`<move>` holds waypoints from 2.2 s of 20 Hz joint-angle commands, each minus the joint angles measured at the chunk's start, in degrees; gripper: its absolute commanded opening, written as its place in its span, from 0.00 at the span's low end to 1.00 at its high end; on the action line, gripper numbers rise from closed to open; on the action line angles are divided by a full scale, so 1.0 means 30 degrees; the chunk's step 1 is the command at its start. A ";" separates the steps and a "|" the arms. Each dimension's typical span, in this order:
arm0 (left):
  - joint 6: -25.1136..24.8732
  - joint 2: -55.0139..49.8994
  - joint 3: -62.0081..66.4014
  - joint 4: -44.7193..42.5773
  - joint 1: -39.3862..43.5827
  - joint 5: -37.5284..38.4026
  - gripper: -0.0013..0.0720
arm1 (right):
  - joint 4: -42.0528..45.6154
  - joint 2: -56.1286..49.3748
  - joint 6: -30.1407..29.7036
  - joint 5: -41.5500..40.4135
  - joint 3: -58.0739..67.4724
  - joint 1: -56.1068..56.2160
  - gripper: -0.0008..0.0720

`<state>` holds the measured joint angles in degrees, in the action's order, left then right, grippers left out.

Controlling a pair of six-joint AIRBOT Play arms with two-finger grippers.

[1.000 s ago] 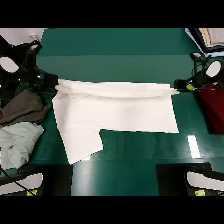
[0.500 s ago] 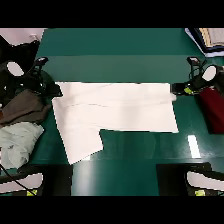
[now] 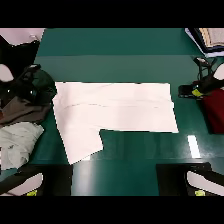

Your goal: Fold the shirts.

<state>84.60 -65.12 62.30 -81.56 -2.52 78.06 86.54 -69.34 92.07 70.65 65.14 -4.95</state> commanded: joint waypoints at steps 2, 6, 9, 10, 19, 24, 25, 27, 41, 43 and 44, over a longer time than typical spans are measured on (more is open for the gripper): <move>0.1960 0.3876 -0.5107 -0.0117 0.0000 -0.0306 0.77 | -0.0015 0.3089 -0.0015 -0.0699 -0.2900 -0.0015 0.56; 0.2674 0.5187 -0.8830 0.1778 0.0000 -0.0845 0.76 | -0.0022 0.4408 -0.0007 -0.0860 -0.4022 -0.0015 0.56; 0.2652 0.5180 -1.0703 0.3555 0.0015 -0.0947 0.76 | -0.0787 0.4787 -0.0007 -0.0933 -0.3993 -0.0022 0.56; 0.2645 0.5180 -1.1176 0.3548 0.0015 -0.0962 0.76 | -0.1020 0.4809 -0.0007 -0.0940 -0.3993 -0.0022 0.56; 0.1654 0.5180 -1.2539 0.4881 0.0015 -0.1923 0.76 | -0.2004 0.4794 0.0000 -0.1049 -0.3993 -0.0015 0.56; 0.1661 0.5180 -1.2539 0.4881 0.0015 -0.2710 0.76 | -0.2011 0.4794 0.0007 -0.1049 -0.3993 -0.0015 0.56; 0.1668 0.5180 -1.2539 0.4918 0.0015 -0.2907 0.76 | -0.2011 0.4794 0.0007 -0.1056 -0.3993 -0.0015 0.56; 0.1647 0.5180 -1.2539 0.5136 0.0015 -0.3337 0.66 | -0.2004 0.4794 0.0007 -0.1056 -0.3993 -0.0015 0.54; -0.0780 0.5180 -1.1409 0.6586 0.0015 -0.2572 0.05 | -0.1807 0.4787 -0.0007 0.1559 -0.4058 -0.0342 0.54; -0.1253 0.5180 -0.9974 0.6572 0.0015 -0.1683 0.05 | -0.1785 0.4801 -0.0015 0.2171 -0.4809 -0.1056 0.54; -0.1377 0.5180 -0.9340 0.6572 0.0015 -0.1362 0.05 | -0.1829 0.4794 -0.0022 0.2302 -0.5493 -0.1610 0.54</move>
<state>82.87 -49.63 29.95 -61.95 -2.48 70.46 80.97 -54.98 92.05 74.26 51.33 -7.25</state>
